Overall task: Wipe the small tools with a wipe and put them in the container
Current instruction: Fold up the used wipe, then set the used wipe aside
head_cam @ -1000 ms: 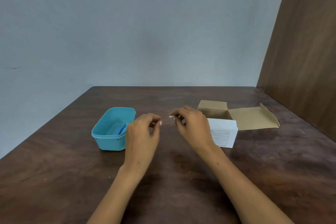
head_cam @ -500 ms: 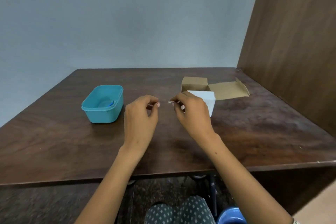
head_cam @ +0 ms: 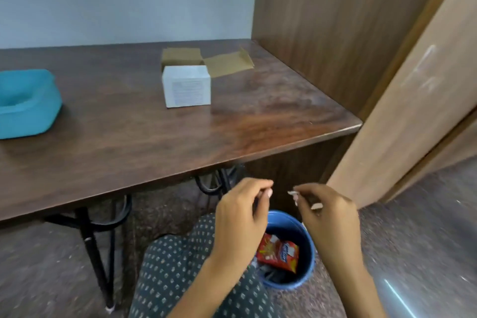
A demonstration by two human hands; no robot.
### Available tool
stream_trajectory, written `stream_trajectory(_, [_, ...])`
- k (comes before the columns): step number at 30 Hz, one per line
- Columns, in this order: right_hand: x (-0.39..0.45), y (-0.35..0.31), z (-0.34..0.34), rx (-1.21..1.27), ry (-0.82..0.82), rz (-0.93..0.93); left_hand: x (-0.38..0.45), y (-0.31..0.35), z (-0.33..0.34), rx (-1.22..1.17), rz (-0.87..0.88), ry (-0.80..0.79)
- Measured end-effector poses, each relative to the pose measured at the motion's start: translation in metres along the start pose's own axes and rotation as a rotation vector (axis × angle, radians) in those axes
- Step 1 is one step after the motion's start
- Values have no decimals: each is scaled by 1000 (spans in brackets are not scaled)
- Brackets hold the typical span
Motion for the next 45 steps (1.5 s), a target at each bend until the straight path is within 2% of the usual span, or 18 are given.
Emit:
stream_trajectory(5, [-29,123,31,-161,-31,371,-24,-28,93,71,-77,-179])
stream_trajectory(8, [-35,174,51,-181,-55,524,-32,-46,137,123,-128,-277])
stream_trajectory(12, [-32,208,70,-206,-109,601,-35,-62,171,189,-180,-396])
stream_trajectory(17, [-21,218,81,-285,-198,576,-30,-63,182,209,-203,-448])
stream_trajectory(23, [-7,166,63,-227,-235,507,-12,-39,145,139,-145,-358])
stream_trajectory(29, [27,40,28,-156,-393,236,24,10,38,46,-3,-89])
stream_trajectory(32, [50,-35,12,-93,-343,36,43,21,-28,8,24,73])
stream_trajectory(36, [86,-111,23,159,-212,-145,66,0,-101,59,-33,291])
stream_trajectory(38, [108,-119,51,213,-177,-128,72,-23,-128,94,-100,392])
stream_trajectory(41, [131,-116,106,129,-259,-48,81,-59,-147,131,-196,459])
stream_trajectory(43, [139,-114,134,87,-315,-8,90,-81,-148,160,-268,437])
stream_trajectory(45, [145,-111,155,72,-350,35,103,-100,-141,186,-367,331])
Point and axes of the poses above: each hand's wrist, its own x-axis towards the middle knuckle, its own z-axis out of the palm, y = z × x, the point moved 8 cm from there along x, towards the middle knuckle, and after that the axes turned 12 degrees about x, right-handed, at the moved point
